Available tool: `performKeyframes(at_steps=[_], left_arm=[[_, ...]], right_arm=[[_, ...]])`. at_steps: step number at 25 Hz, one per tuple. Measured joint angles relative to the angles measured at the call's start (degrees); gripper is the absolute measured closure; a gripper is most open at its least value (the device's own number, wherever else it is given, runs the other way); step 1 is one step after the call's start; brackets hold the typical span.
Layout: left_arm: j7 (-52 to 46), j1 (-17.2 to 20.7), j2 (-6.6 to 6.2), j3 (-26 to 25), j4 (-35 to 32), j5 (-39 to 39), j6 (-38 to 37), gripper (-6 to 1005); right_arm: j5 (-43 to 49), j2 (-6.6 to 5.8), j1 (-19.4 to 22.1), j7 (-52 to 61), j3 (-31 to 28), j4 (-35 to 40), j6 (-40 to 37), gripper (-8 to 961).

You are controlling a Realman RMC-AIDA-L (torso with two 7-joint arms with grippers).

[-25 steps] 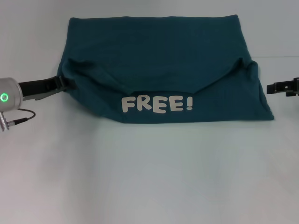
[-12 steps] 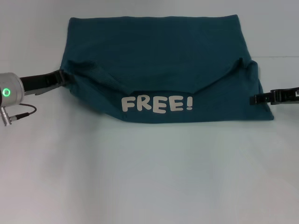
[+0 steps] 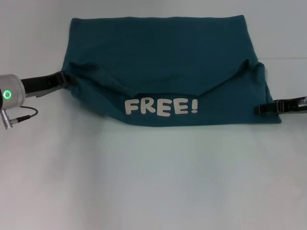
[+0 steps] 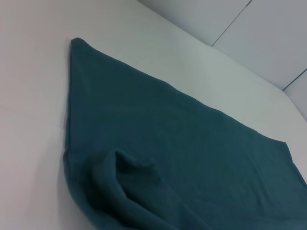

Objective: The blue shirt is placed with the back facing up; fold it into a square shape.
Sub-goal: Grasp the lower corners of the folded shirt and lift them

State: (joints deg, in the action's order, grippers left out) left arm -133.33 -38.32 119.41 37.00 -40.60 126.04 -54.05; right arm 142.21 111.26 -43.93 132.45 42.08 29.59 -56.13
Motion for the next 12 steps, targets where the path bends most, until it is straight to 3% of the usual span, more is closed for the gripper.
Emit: performKeyframes(at_steps=[12], left_arm=[[0.0,0.1,0.13,0.0,0.1,0.0,0.1,954]], right_arm=[[0.3,0.71,-0.3,1.6,0.2,-0.9,0.8,305]])
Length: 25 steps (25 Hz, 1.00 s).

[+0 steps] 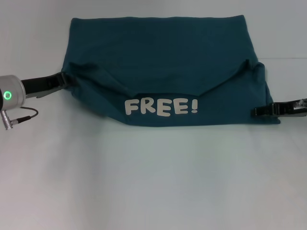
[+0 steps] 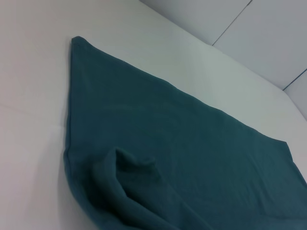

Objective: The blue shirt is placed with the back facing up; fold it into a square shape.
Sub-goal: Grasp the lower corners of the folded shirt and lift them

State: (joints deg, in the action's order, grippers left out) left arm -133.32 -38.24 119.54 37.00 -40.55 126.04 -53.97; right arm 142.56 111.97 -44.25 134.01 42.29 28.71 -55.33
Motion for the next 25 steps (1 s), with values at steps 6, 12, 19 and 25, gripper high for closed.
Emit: performKeyframes(at_steps=[6,12,19,25], left_arm=[[0.0,0.1,-0.01,0.0,0.0,0.0,0.0,954],[0.0,0.2,-0.01,0.0,0.1,0.0,0.0,954],[0.0,0.4,0.07,0.0,0.1,0.0,-0.1,955],[0.0,0.5,-0.07,0.0,0.1,0.0,-0.6,955]], right_arm=[[0.3,0.0,0.2,0.5,-0.1,0.0,0.1,335],[0.3,-0.18,0.5,1.3,-0.4,0.5,0.0,469],[0.3,-0.46,0.6,1.4,-0.6,0.5,-0.1,806],[0.1,-0.63,0.6,1.7,-0.6,0.6,-0.8,946]])
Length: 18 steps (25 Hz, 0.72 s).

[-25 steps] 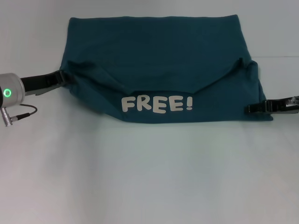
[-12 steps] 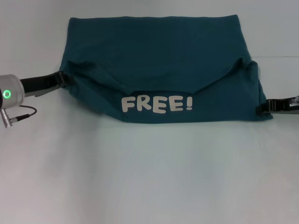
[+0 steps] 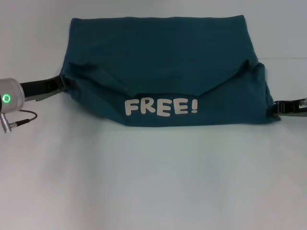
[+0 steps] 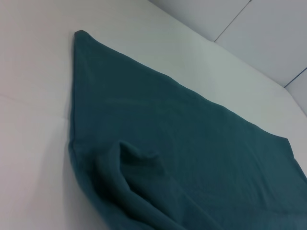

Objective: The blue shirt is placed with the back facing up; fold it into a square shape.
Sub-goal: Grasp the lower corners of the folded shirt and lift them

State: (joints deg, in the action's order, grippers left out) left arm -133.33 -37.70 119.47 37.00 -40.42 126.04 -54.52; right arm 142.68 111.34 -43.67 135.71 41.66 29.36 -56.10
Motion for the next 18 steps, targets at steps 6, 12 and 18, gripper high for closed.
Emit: performKeyframes(at_steps=[6,12,18], left_arm=[[0.2,1.1,-0.71,0.0,-1.1,0.1,-4.7,955],[-1.8,5.5,-2.16,-0.7,-7.1,2.9,-19.2,955],[-4.6,7.6,-2.85,-1.8,-13.2,10.4,-33.8,955]], right_arm=[[0.0,-0.69,1.1,1.5,0.0,2.5,-5.8,943],[0.1,-1.22,5.5,4.9,-0.1,12.1,-19.5,941],[0.2,-2.8,8.5,6.1,-0.3,14.6,-31.5,938]])
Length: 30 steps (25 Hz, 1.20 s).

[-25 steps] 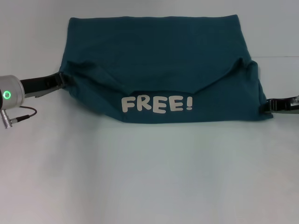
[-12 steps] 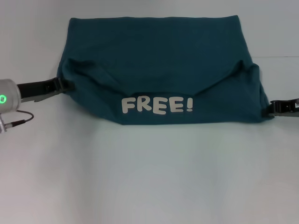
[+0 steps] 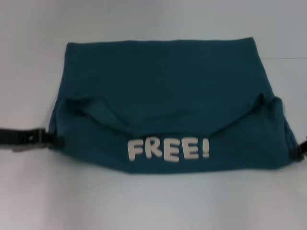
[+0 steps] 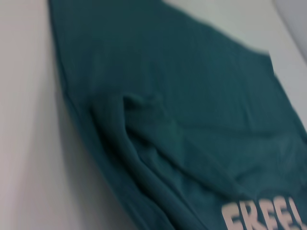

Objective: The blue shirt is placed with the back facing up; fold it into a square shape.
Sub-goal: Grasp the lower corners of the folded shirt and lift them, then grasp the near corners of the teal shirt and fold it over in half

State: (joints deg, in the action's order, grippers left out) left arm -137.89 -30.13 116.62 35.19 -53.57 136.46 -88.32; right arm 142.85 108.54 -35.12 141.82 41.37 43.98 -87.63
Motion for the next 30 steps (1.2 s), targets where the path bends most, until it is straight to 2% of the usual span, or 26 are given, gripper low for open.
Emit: performKeyframes(at_steps=[3,11,17,23,27,30], left_arm=[[0.0,0.5,-0.03,-1.8,-2.8,4.7,-9.8,955],[0.4,1.6,-0.02,-4.7,-4.6,12.3,-19.9,954],[1.6,1.4,-0.23,-4.9,-4.2,15.6,-21.4,954],[1.2,-2.0,-1.54,-5.7,-3.5,15.6,-21.0,954],[-0.7,-3.9,-2.06,-6.3,-3.2,15.3,-19.0,954],[-2.7,-6.5,-2.93,-8.5,-2.1,15.2,-15.1,954]], right_arm=[[0.0,-0.13,1.2,-0.3,0.2,0.0,-4.3,937],[0.0,-0.44,4.3,-2.4,0.2,0.8,-13.0,933],[2.6,-0.19,5.1,-2.7,-0.4,0.8,-16.3,931],[1.9,-0.23,4.7,-4.2,-7.0,0.9,-19.1,928],[0.2,-0.43,3.0,-4.5,-11.6,1.1,-16.3,927],[-2.1,-0.54,1.8,-4.5,-13.4,1.1,-13.9,925]])
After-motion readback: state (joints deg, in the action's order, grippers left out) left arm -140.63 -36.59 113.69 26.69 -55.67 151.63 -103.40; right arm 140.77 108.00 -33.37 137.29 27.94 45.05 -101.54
